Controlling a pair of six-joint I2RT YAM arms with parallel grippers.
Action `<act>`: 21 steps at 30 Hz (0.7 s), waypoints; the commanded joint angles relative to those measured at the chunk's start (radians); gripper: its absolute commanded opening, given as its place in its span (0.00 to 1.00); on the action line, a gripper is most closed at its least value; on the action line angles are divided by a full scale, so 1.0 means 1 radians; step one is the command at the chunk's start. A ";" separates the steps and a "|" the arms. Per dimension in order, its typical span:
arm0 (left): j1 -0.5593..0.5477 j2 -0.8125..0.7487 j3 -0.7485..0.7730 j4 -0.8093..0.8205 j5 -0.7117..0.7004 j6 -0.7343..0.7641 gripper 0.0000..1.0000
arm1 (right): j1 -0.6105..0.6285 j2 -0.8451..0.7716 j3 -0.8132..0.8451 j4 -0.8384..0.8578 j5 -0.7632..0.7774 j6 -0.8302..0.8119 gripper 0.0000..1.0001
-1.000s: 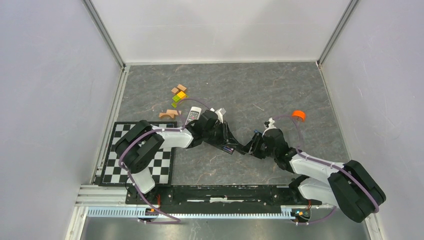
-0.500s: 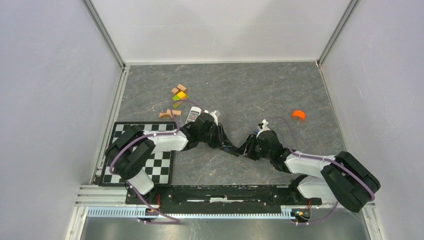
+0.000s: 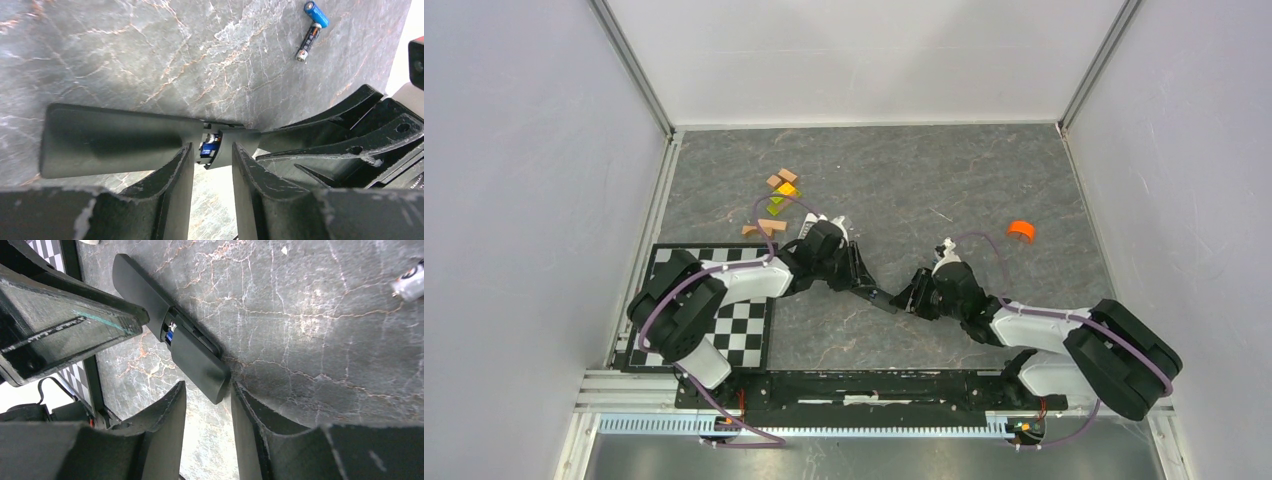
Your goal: Load the batteries into the remote control
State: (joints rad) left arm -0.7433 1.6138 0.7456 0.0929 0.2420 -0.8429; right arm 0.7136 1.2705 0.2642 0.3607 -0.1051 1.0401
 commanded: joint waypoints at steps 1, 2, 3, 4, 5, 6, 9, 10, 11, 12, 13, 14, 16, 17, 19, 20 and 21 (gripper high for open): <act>0.023 -0.066 0.019 -0.026 -0.033 0.070 0.41 | 0.004 -0.051 0.037 -0.034 0.058 -0.048 0.45; 0.027 -0.073 0.019 -0.031 -0.036 0.075 0.42 | 0.004 -0.067 0.037 -0.043 0.068 -0.064 0.47; 0.033 -0.084 0.019 -0.037 -0.038 0.080 0.42 | 0.003 -0.089 0.037 -0.055 0.080 -0.084 0.50; 0.039 -0.093 0.017 -0.042 -0.040 0.085 0.43 | 0.003 -0.112 0.042 -0.069 0.092 -0.111 0.52; 0.046 -0.105 0.015 -0.046 -0.042 0.091 0.43 | 0.004 -0.129 0.051 -0.081 0.099 -0.161 0.55; 0.054 -0.115 0.016 -0.051 -0.043 0.098 0.44 | 0.004 -0.151 0.060 -0.099 0.117 -0.208 0.57; 0.087 -0.149 0.011 -0.060 -0.040 0.117 0.47 | 0.004 -0.191 0.104 -0.146 0.145 -0.421 0.67; 0.101 -0.162 0.009 -0.062 -0.034 0.124 0.49 | 0.004 -0.196 0.116 -0.147 0.124 -0.504 0.72; 0.113 -0.170 0.006 -0.064 -0.030 0.129 0.50 | 0.004 -0.200 0.126 -0.149 0.109 -0.583 0.74; 0.129 -0.180 0.002 -0.065 -0.022 0.135 0.51 | 0.009 -0.198 0.141 -0.159 0.067 -0.666 0.75; 0.142 -0.186 -0.002 -0.064 -0.012 0.137 0.52 | 0.015 -0.193 0.153 -0.171 0.041 -0.739 0.76; 0.158 -0.192 -0.006 -0.063 -0.003 0.139 0.53 | 0.027 -0.188 0.164 -0.182 0.012 -0.834 0.77; 0.186 -0.204 -0.017 -0.063 0.013 0.143 0.54 | 0.057 -0.174 0.184 -0.231 0.017 -0.971 0.78; 0.201 -0.209 -0.022 -0.064 0.021 0.143 0.55 | 0.071 -0.166 0.193 -0.247 0.017 -1.027 0.79; 0.223 -0.218 -0.036 -0.064 0.027 0.144 0.58 | 0.097 -0.151 0.201 -0.272 0.044 -1.127 0.80; 0.231 -0.223 -0.043 -0.064 0.031 0.145 0.59 | 0.106 -0.146 0.201 -0.275 0.052 -1.166 0.80; 0.239 -0.227 -0.051 -0.062 0.033 0.145 0.61 | 0.117 -0.140 0.201 -0.274 0.061 -1.190 0.81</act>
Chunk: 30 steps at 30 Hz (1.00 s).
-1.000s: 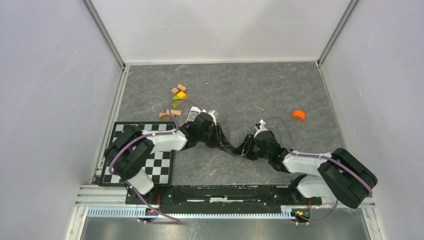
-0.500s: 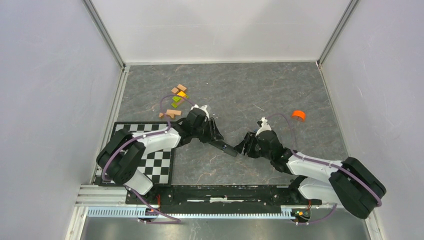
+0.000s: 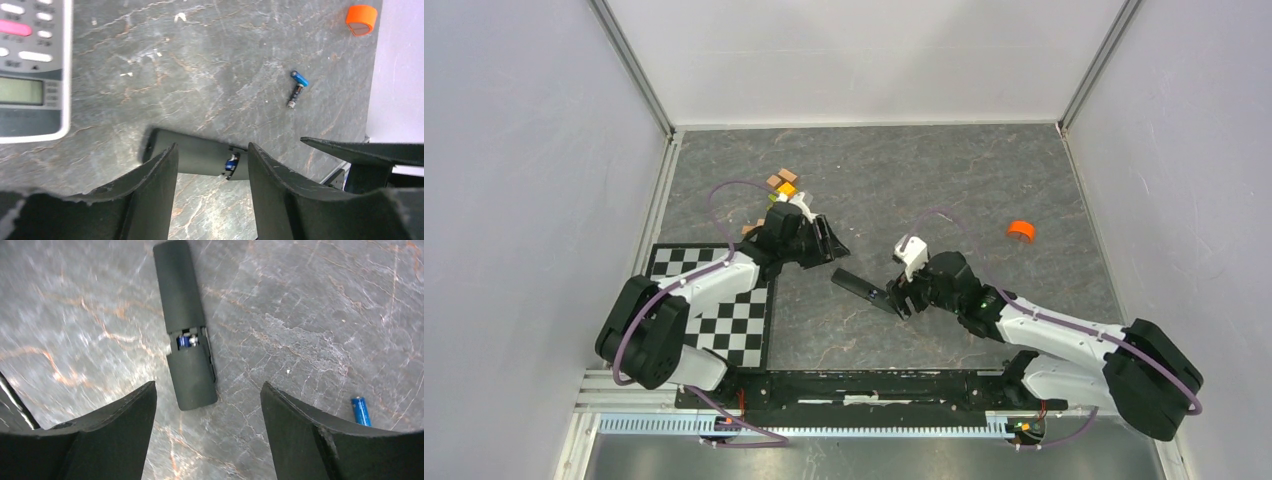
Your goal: Load the batteries into the remote control
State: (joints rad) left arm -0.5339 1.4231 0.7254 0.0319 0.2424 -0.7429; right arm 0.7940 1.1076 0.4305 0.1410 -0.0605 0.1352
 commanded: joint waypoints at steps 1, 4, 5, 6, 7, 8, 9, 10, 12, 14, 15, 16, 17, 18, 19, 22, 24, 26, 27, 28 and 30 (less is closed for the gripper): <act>0.037 -0.038 -0.038 0.001 0.037 0.044 0.62 | 0.043 0.027 0.036 -0.051 0.025 -0.306 0.81; 0.054 -0.037 -0.058 0.014 0.052 0.044 0.66 | 0.076 0.048 0.039 -0.041 0.033 -0.366 0.81; 0.060 -0.036 -0.065 0.020 0.059 0.042 0.67 | 0.086 0.058 0.042 -0.041 0.034 -0.385 0.81; 0.065 -0.034 -0.070 0.027 0.068 0.042 0.67 | 0.097 0.072 0.044 -0.039 0.038 -0.405 0.81; 0.071 -0.030 -0.074 0.031 0.075 0.040 0.68 | 0.106 0.084 0.048 -0.043 0.044 -0.424 0.81; 0.076 -0.026 -0.077 0.035 0.082 0.039 0.68 | 0.117 0.099 0.054 -0.048 0.042 -0.442 0.81; 0.082 -0.026 -0.078 0.037 0.088 0.038 0.69 | 0.126 0.111 0.059 -0.052 0.042 -0.453 0.80; 0.086 -0.024 -0.079 0.037 0.088 0.040 0.69 | 0.133 0.126 0.066 -0.057 0.045 -0.465 0.80; 0.090 -0.023 -0.082 0.040 0.093 0.042 0.70 | 0.146 0.148 0.075 -0.065 0.048 -0.474 0.79; 0.093 -0.019 -0.083 0.040 0.095 0.044 0.70 | 0.158 0.163 0.079 -0.064 0.052 -0.482 0.79; 0.094 -0.016 -0.082 0.041 0.098 0.045 0.69 | 0.162 0.170 0.081 -0.061 0.054 -0.482 0.79; 0.097 -0.014 -0.082 0.042 0.101 0.046 0.69 | 0.162 0.176 0.084 -0.061 0.077 -0.483 0.78; 0.097 -0.011 -0.082 0.045 0.103 0.046 0.69 | 0.162 0.181 0.088 -0.063 0.081 -0.485 0.78; 0.098 -0.010 -0.083 0.046 0.104 0.046 0.69 | 0.162 0.187 0.092 -0.064 0.083 -0.485 0.77; 0.099 -0.008 -0.083 0.048 0.107 0.046 0.69 | 0.162 0.194 0.096 -0.065 0.085 -0.488 0.77; 0.102 -0.005 -0.084 0.055 0.119 0.048 0.67 | 0.161 0.220 0.122 -0.098 0.096 -0.498 0.76; 0.101 -0.006 -0.084 0.058 0.123 0.046 0.66 | 0.162 0.235 0.133 -0.113 0.113 -0.505 0.76; 0.104 -0.005 -0.083 0.063 0.128 0.045 0.66 | 0.161 0.252 0.147 -0.129 0.119 -0.514 0.76; 0.104 -0.003 -0.081 0.063 0.130 0.045 0.65 | 0.162 0.261 0.156 -0.136 0.122 -0.516 0.76; 0.104 -0.002 -0.080 0.063 0.130 0.044 0.65 | 0.162 0.270 0.165 -0.139 0.120 -0.518 0.76; 0.104 0.001 -0.077 0.065 0.133 0.045 0.65 | 0.162 0.288 0.175 -0.138 0.120 -0.519 0.75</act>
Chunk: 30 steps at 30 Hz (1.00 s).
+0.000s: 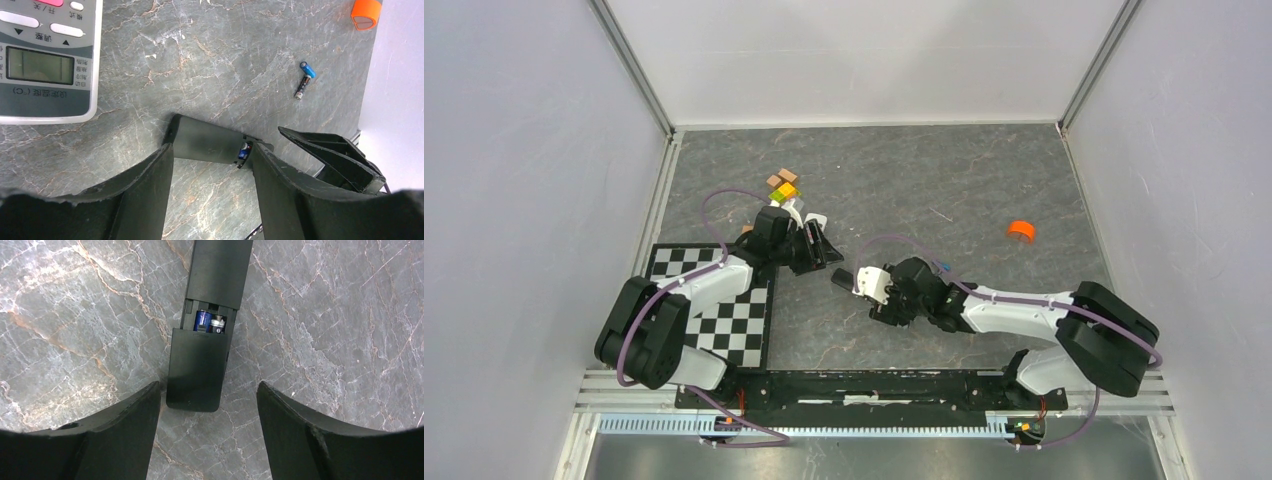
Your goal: Load the batteries into the remote control
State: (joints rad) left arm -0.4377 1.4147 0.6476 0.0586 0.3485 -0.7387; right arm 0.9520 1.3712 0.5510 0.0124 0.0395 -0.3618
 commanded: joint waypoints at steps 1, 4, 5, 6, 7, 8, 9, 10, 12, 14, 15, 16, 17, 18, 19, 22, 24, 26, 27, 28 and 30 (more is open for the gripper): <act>0.008 0.009 0.000 0.038 0.027 0.039 0.65 | 0.004 0.032 0.056 -0.010 0.019 -0.022 0.75; 0.010 0.011 -0.001 0.038 0.027 0.039 0.65 | 0.002 0.048 0.066 -0.010 0.020 -0.016 0.73; 0.010 0.013 -0.001 0.038 0.027 0.039 0.65 | -0.001 0.053 0.070 -0.010 0.022 -0.012 0.72; 0.009 0.014 0.000 0.038 0.029 0.039 0.65 | -0.002 0.055 0.072 -0.010 0.022 -0.010 0.70; 0.009 0.014 0.000 0.038 0.029 0.039 0.65 | -0.003 0.059 0.075 -0.010 0.023 -0.006 0.67; 0.010 0.015 0.000 0.038 0.030 0.039 0.65 | -0.005 0.064 0.079 -0.010 0.026 -0.002 0.65; 0.009 0.015 0.000 0.038 0.030 0.038 0.65 | -0.005 0.068 0.082 -0.010 0.029 0.001 0.61; 0.010 0.015 0.001 0.038 0.030 0.038 0.65 | -0.007 0.073 0.085 -0.010 0.034 0.006 0.59; 0.011 0.014 0.001 0.038 0.028 0.038 0.65 | -0.010 0.076 0.089 -0.009 0.045 0.017 0.54; 0.011 0.014 0.001 0.038 0.029 0.038 0.64 | -0.012 0.073 0.091 -0.010 0.049 0.028 0.52; 0.010 0.014 0.000 0.038 0.029 0.039 0.64 | -0.016 0.070 0.093 -0.010 0.050 0.035 0.52; 0.011 0.016 0.000 0.038 0.029 0.039 0.64 | -0.018 0.068 0.095 -0.010 0.052 0.043 0.52; 0.011 0.016 -0.001 0.038 0.029 0.039 0.64 | -0.023 0.064 0.096 -0.010 0.052 0.053 0.51; 0.011 0.017 -0.001 0.038 0.028 0.041 0.64 | -0.028 0.059 0.099 -0.010 0.045 0.061 0.51; 0.011 0.018 -0.002 0.038 0.027 0.040 0.65 | -0.033 0.054 0.100 -0.010 0.033 0.069 0.51; 0.011 0.022 -0.008 0.038 0.022 0.044 0.64 | -0.046 0.045 0.098 -0.009 0.006 0.083 0.51; 0.011 0.024 -0.012 0.038 0.018 0.044 0.64 | -0.058 0.047 0.098 -0.009 -0.023 0.089 0.50; 0.011 0.025 -0.014 0.038 0.018 0.045 0.65 | -0.067 0.051 0.101 -0.011 -0.037 0.095 0.50; 0.010 0.025 -0.015 0.038 0.017 0.047 0.65 | -0.071 0.051 0.104 -0.010 -0.036 0.095 0.49; 0.010 0.024 -0.016 0.038 0.016 0.047 0.64 | -0.073 0.051 0.106 -0.010 -0.057 0.095 0.48; 0.011 0.024 -0.020 0.038 0.015 0.048 0.65 | -0.078 0.053 0.114 -0.010 -0.068 0.091 0.48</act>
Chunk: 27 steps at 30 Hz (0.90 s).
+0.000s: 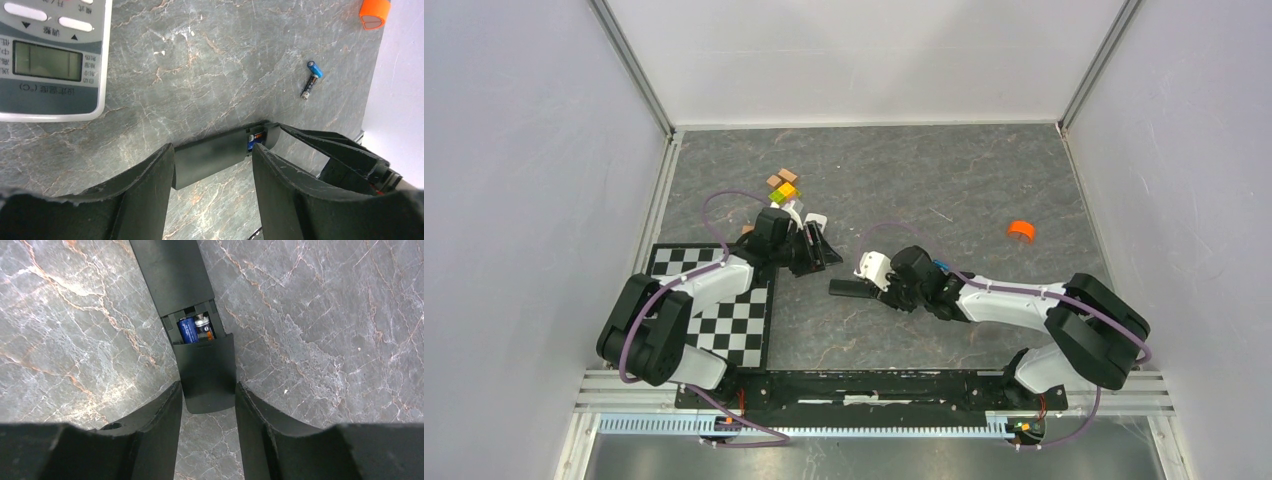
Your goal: Load the batteries into the remote control
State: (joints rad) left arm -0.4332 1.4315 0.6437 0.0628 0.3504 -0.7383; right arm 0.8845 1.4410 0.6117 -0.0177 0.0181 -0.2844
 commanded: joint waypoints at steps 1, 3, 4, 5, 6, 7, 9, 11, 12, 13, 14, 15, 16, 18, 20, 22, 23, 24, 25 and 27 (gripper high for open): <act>0.006 0.007 -0.017 0.034 0.013 0.049 0.65 | -0.014 -0.017 0.057 0.020 -0.049 0.012 0.48; 0.006 0.006 -0.022 0.034 0.012 0.050 0.64 | -0.018 -0.015 0.066 0.020 -0.057 0.007 0.47; 0.006 0.006 -0.024 0.034 0.012 0.050 0.65 | -0.019 -0.014 0.070 0.020 -0.062 0.005 0.47; 0.006 0.006 -0.026 0.034 0.010 0.051 0.65 | -0.020 -0.012 0.075 0.020 -0.068 0.001 0.47; 0.006 0.005 -0.028 0.034 0.009 0.050 0.64 | -0.019 -0.010 0.079 0.020 -0.072 -0.001 0.46; 0.005 0.006 -0.030 0.034 0.009 0.052 0.64 | -0.018 -0.009 0.084 0.020 -0.077 -0.005 0.46; 0.005 0.004 -0.035 0.034 0.006 0.054 0.64 | -0.019 -0.002 0.095 -0.006 -0.086 -0.013 0.45; 0.006 0.002 -0.038 0.030 0.003 0.056 0.64 | -0.019 0.007 0.101 -0.014 -0.091 -0.019 0.45; 0.006 0.000 -0.040 0.027 0.001 0.057 0.64 | -0.019 0.010 0.106 -0.018 -0.093 -0.022 0.45; 0.007 -0.002 -0.041 0.024 -0.002 0.059 0.64 | -0.019 0.012 0.107 -0.023 -0.093 -0.022 0.46; 0.006 -0.004 -0.042 0.022 -0.005 0.060 0.64 | -0.019 0.010 0.109 -0.025 -0.093 -0.023 0.49; 0.006 -0.005 -0.045 0.020 -0.008 0.061 0.64 | -0.018 0.006 0.109 -0.026 -0.093 -0.022 0.52; 0.005 -0.008 -0.044 0.020 -0.010 0.062 0.64 | -0.021 -0.001 0.109 -0.024 -0.093 -0.020 0.56; 0.006 -0.009 -0.046 0.020 -0.011 0.062 0.64 | -0.022 -0.020 0.102 -0.016 -0.099 -0.016 0.64; 0.006 -0.009 -0.046 0.019 -0.010 0.062 0.64 | -0.029 -0.033 0.092 -0.015 -0.102 -0.013 0.72; 0.007 -0.009 -0.046 0.020 -0.010 0.062 0.64 | -0.040 -0.035 0.088 -0.032 -0.120 -0.017 0.77; 0.005 -0.010 -0.047 0.019 -0.010 0.062 0.64 | -0.048 -0.033 0.088 -0.048 -0.131 -0.023 0.78; 0.006 -0.010 -0.047 0.019 -0.008 0.062 0.64 | -0.056 -0.029 0.091 -0.065 -0.145 -0.034 0.78; 0.006 -0.010 -0.048 0.019 -0.007 0.059 0.64 | -0.063 -0.025 0.094 -0.091 -0.156 -0.047 0.78; 0.007 -0.013 -0.052 0.019 -0.004 0.057 0.64 | -0.079 -0.017 0.106 -0.134 -0.172 -0.071 0.78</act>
State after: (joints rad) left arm -0.4332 1.4315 0.6006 0.0589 0.3431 -0.7166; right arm 0.8318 1.4342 0.6846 -0.0765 -0.1017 -0.3069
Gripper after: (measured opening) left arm 0.645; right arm 0.782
